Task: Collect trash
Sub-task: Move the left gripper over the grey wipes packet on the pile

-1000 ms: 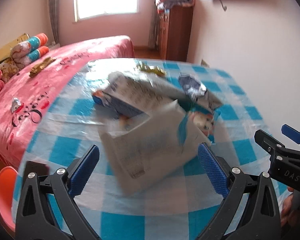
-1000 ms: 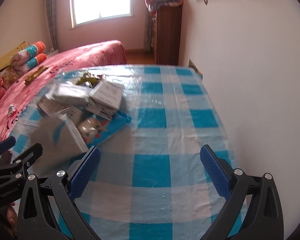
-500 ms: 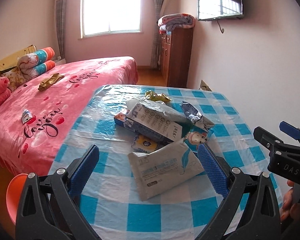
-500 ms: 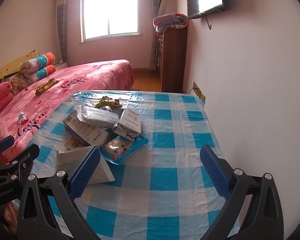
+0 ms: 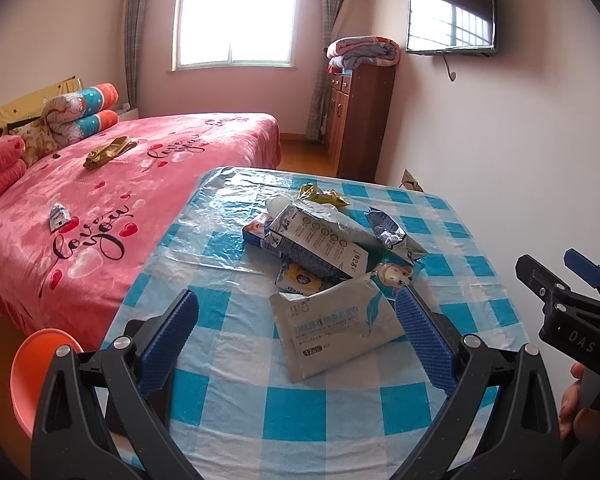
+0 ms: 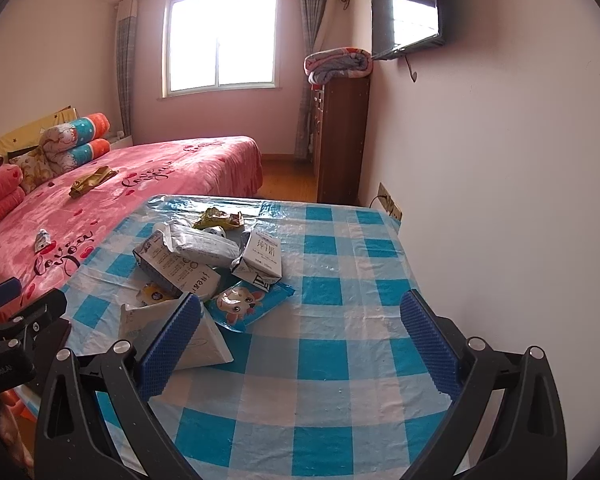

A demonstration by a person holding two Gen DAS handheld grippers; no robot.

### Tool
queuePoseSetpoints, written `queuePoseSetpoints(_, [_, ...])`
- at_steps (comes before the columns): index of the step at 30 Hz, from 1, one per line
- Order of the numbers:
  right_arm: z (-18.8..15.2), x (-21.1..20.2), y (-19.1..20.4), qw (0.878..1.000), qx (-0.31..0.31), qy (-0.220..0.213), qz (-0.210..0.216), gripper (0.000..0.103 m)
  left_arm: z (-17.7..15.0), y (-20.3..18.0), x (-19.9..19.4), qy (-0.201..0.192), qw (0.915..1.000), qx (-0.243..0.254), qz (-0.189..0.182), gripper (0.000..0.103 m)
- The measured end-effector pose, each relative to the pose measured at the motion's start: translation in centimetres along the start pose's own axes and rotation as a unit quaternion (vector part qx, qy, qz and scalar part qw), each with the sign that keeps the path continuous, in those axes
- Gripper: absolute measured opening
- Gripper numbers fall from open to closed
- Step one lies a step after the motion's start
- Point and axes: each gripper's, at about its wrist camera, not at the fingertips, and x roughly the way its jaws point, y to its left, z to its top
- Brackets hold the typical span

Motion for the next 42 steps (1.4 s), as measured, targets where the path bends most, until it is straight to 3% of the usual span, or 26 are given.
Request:
queuePoseSetpoints(11, [-0.7,-0.7,-0.2,1.000,-0.011,-0.015,-0.005,0.099,-1.0,0.7,-0.1,0.013,0.9996,-0.027,-0.002,0.099])
queuePoseSetpoints(22, [-2.0,-0.6,-0.8,0.999,0.001,-0.035,0.011,0.099,-2.4,1.5,-0.3,0.002,0.9987,-0.045,0.025,0.099])
queuePoseSetpoints(26, [-2.9,0.2,-2.3,0.999,0.030,-0.027,0.035,0.099,-3.4,2.1,0.9,0.031,0.9967,-0.074,0.011,0.099])
queuePoseSetpoints(31, [-4.4,2.3,-4.5,0.993,0.084,0.017,0.080,0.099,-4.6,1.7,2.9,0.075,0.9928,-0.092,-0.015,0.099])
queuePoseSetpoints(36, [-6.0,4.2,-5.6,0.983,0.121,0.066,0.119,0.099,-4.7,0.8,4.1,0.081,0.9949,-0.053,-0.027,0.099])
queuePoseSetpoints(39, [-6.7,4.8,-5.6,0.981,0.125,0.082,0.122,0.099,-3.8,0.1,5.4,0.070,0.9973,0.009,-0.018,0.099])
queuePoseSetpoints(42, [-7.2,5.4,-5.6,0.979,0.124,0.097,0.127,0.099,-2.8,0.5,7.2,0.077,0.9962,0.024,-0.031,0.099])
